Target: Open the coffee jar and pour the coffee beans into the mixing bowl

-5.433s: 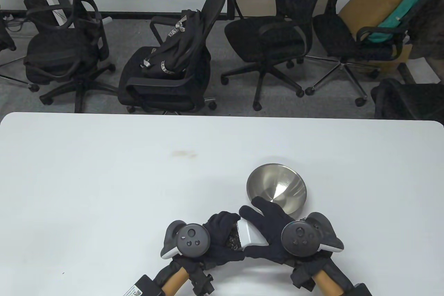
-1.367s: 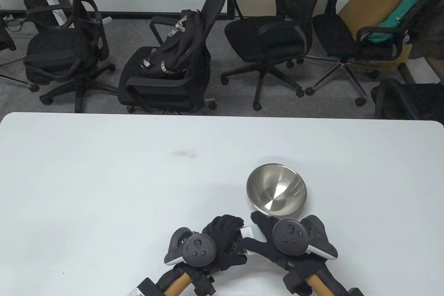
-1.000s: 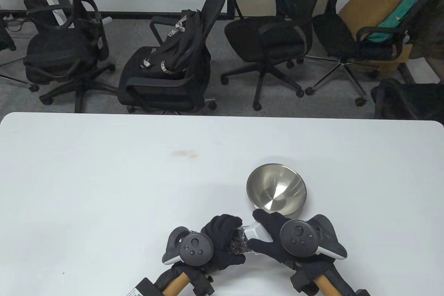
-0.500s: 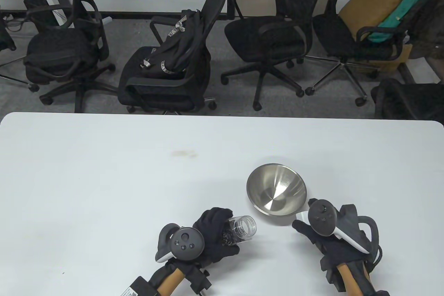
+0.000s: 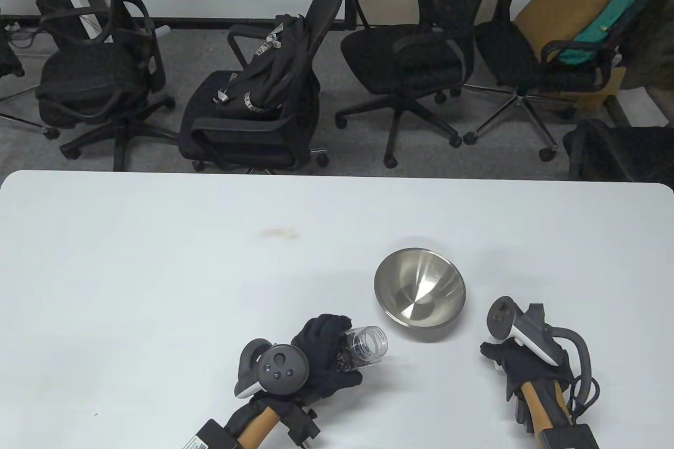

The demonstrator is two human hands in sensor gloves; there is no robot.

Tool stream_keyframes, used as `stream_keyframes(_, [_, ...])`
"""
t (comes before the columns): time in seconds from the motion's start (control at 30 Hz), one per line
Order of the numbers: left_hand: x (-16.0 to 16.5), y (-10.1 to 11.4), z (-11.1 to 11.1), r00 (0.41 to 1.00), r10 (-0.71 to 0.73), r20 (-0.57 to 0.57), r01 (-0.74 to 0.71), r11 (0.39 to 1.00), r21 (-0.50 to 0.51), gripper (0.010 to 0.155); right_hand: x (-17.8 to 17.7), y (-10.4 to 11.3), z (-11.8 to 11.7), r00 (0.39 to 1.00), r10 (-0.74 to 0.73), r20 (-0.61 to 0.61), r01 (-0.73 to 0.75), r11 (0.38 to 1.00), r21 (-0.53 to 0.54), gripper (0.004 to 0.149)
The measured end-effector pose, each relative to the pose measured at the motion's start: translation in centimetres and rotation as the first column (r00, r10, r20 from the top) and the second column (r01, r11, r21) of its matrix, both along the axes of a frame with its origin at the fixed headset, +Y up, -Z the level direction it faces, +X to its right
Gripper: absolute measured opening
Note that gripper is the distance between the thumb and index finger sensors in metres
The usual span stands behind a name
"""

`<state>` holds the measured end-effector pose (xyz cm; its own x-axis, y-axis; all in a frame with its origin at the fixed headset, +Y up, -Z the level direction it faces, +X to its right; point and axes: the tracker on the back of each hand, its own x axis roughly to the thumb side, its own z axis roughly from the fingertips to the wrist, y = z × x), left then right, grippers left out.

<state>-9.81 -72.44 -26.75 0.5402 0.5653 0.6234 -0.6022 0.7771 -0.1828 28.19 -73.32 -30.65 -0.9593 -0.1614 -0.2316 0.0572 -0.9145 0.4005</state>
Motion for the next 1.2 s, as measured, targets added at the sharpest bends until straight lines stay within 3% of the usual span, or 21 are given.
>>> stream_keyframes(0.63, [0.0, -0.1, -0.1, 1.000, -0.003, 0.004, 0.003, 1.000, -0.009, 0.092, 0.9, -2.4, -0.8, 1.000, -0.012, -0.012, 0.012, 0.999, -0.046, 0.082])
stream_keyframes(0.97, [-0.1, 0.1, -0.1, 1.000, 0.011, 0.003, -0.011, 1.000, -0.007, 0.093, -0.2, 2.6, 0.4, 0.996, -0.067, -0.062, 0.078, 0.977, 0.198, 0.076])
stream_keyframes(1.07, [-0.1, 0.1, -0.1, 1.000, 0.008, 0.002, -0.008, 1.000, -0.003, 0.093, -0.7, 4.6, 0.9, 0.991, -0.091, -0.098, 0.119, 0.936, 0.332, 0.074])
stream_keyframes(1.2, [-0.3, 0.3, -0.1, 1.000, 0.018, 0.001, -0.018, 1.000, 0.001, 0.093, -1.6, 6.0, 0.4, 0.972, -0.179, -0.152, 0.228, 0.880, 0.416, 0.077])
